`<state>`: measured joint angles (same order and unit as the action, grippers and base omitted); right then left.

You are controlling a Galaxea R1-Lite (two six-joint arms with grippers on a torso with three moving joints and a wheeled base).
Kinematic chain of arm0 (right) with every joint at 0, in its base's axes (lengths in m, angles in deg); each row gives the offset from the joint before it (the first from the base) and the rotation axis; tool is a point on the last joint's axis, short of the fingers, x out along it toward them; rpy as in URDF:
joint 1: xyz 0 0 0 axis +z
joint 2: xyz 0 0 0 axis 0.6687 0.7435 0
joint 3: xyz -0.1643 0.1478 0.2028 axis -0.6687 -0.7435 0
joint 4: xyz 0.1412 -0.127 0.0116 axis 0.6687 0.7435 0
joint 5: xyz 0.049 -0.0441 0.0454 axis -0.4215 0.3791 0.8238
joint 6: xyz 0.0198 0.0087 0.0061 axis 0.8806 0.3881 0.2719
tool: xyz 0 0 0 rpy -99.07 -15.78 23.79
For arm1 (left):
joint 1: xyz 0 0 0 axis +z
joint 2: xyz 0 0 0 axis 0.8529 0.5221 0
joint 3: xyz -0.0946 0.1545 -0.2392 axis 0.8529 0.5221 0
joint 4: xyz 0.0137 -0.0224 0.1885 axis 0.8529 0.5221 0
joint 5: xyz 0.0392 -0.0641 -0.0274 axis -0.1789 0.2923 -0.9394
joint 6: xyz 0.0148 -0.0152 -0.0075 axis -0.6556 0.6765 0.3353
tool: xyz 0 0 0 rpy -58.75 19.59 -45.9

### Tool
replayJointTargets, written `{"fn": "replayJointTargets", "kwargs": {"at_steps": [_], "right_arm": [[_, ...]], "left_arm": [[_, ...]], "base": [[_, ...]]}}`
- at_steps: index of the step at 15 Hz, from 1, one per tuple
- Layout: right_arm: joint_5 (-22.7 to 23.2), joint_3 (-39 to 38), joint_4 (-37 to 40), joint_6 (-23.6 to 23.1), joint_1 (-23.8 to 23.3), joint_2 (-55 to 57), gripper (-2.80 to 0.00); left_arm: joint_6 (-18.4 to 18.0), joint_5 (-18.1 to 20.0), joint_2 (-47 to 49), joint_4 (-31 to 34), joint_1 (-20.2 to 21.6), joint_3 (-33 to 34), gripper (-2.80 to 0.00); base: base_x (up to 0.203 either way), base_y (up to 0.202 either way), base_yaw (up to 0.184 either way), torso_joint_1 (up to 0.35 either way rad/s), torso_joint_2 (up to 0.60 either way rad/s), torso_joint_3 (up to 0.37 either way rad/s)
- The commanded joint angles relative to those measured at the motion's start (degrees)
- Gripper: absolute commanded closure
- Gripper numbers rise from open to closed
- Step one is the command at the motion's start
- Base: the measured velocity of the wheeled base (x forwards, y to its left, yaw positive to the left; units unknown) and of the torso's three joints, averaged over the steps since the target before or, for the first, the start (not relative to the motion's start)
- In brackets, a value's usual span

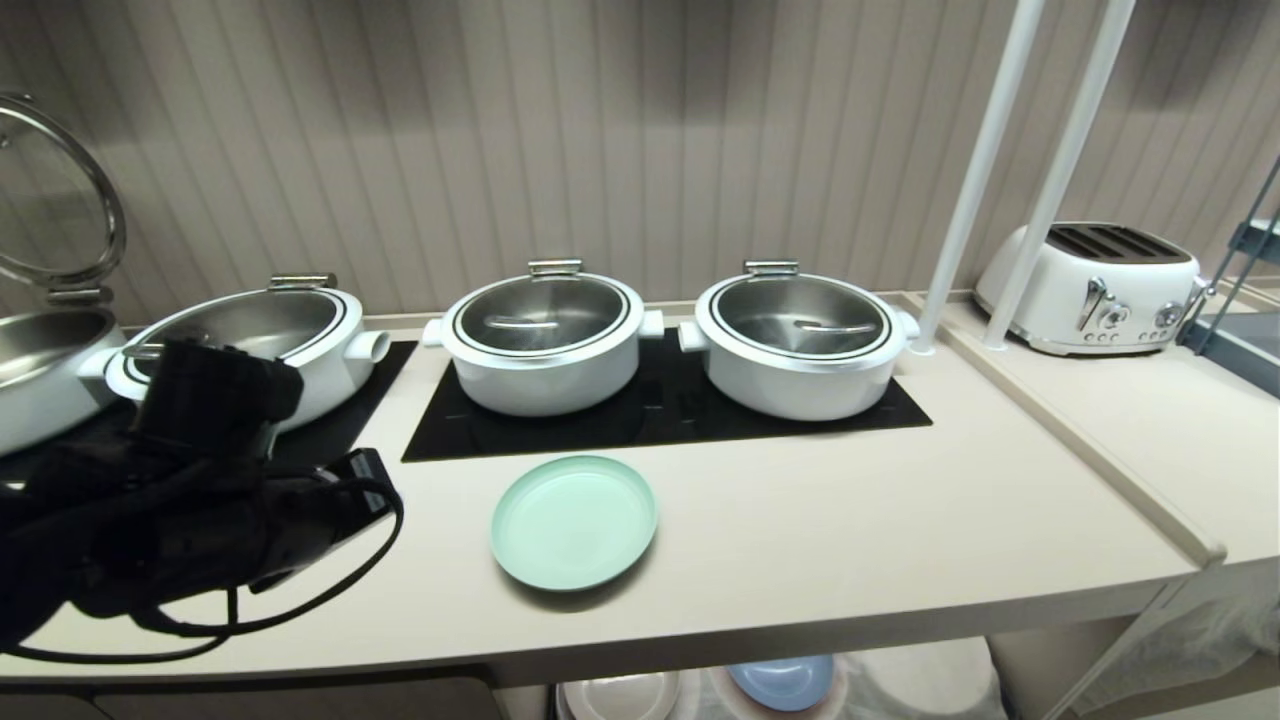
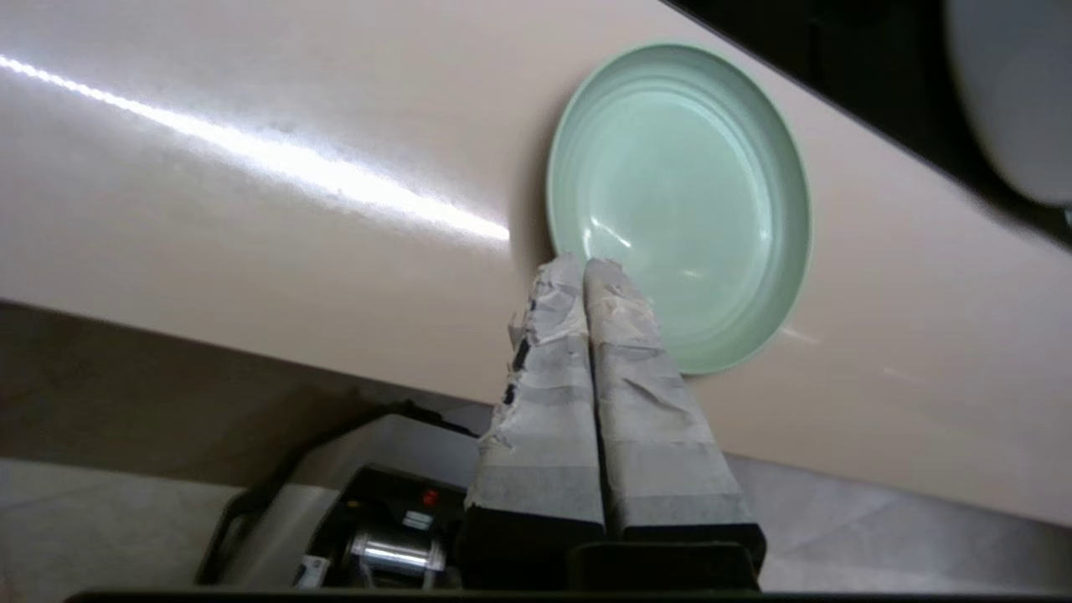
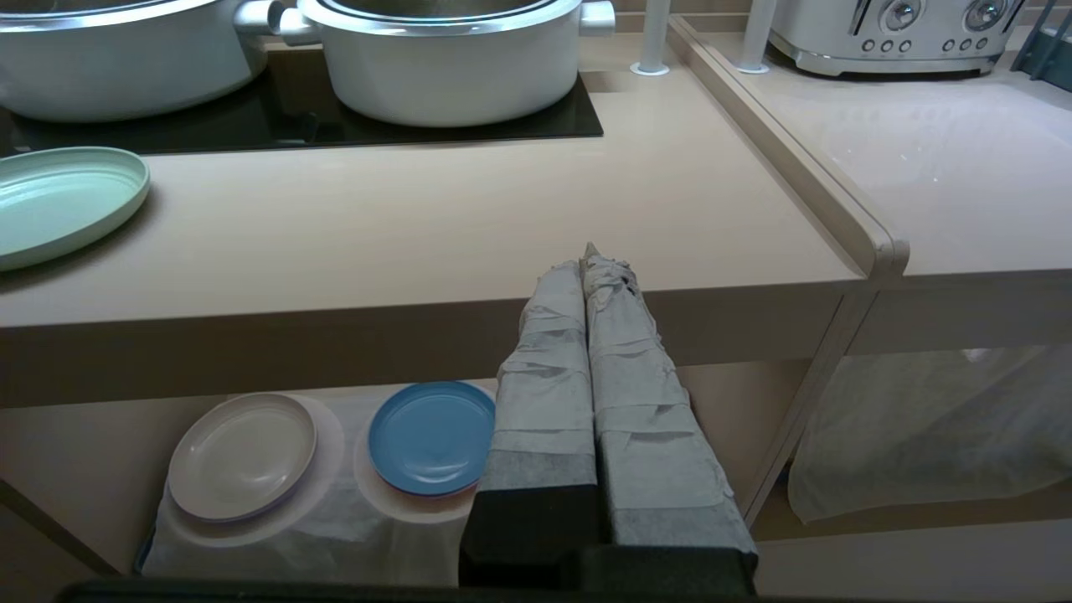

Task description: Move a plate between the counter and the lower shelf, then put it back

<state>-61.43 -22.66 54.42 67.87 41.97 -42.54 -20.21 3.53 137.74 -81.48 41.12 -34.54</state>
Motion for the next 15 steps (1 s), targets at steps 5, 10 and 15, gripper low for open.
{"fn": "replayJointTargets", "kwargs": {"at_steps": [5,10,15], "right_arm": [[0.01,0.0,0.0,-0.01,0.0,0.0,0.0],[0.01,0.0,0.0,-0.01,0.0,0.0,0.0],[0.01,0.0,0.0,-0.01,0.0,0.0,0.0]], "left_arm": [[-15.0,-3.48,-19.67,-0.21,-0.02,3.69,0.0],[-33.17,-2.94,-30.32,-12.88,7.09,14.31,0.0],[-45.34,4.97,-51.51,-26.58,16.36,36.5,0.0]], "base": [[0.0,0.0,0.0,0.0,0.0,0.0],[0.0,0.0,0.0,0.0,0.0,0.0],[0.0,0.0,0.0,0.0,0.0,0.0]]}}
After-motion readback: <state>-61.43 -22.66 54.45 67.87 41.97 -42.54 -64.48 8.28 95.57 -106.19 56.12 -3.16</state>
